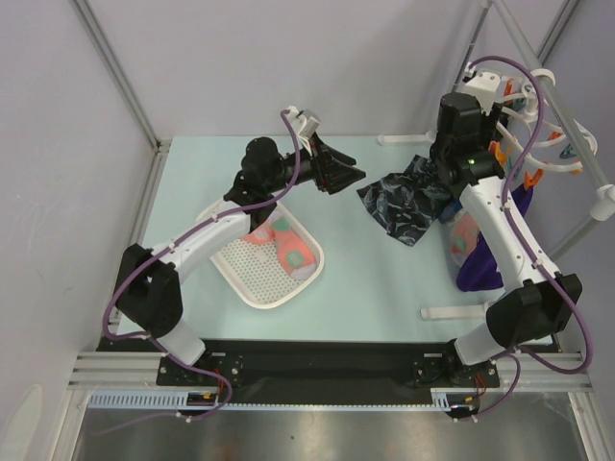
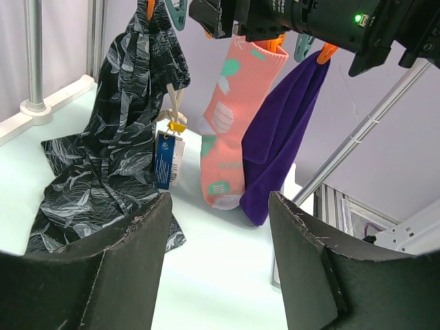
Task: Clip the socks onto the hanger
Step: Open the clamp at the hanger.
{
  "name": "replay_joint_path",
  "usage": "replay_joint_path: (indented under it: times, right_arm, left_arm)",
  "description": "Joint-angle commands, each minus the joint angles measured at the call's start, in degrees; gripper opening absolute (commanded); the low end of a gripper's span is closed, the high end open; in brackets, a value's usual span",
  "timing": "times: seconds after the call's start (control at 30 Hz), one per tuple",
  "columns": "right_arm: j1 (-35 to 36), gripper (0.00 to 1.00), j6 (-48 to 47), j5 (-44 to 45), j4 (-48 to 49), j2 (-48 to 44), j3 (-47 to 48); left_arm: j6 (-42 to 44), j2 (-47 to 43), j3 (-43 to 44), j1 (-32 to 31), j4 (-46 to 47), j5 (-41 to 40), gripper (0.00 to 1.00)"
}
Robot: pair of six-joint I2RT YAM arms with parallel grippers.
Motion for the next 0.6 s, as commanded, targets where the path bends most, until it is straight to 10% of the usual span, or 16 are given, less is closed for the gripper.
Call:
replay_joint_path:
  times: [0.0, 0.57]
  right_arm:
    - [-0.52, 0.57, 0.50, 0.20, 1.60, -0.15, 2.08]
    - [-1.76, 0.54, 0.14, 1.26, 1.78, 0.21, 2.87]
  left_arm:
    - [-0.78, -0.20, -0.54, 0.80, 3.22, 1.33, 0.64]
    - [-1.22, 0.24, -0.45, 0.89, 3.66, 2.03, 0.64]
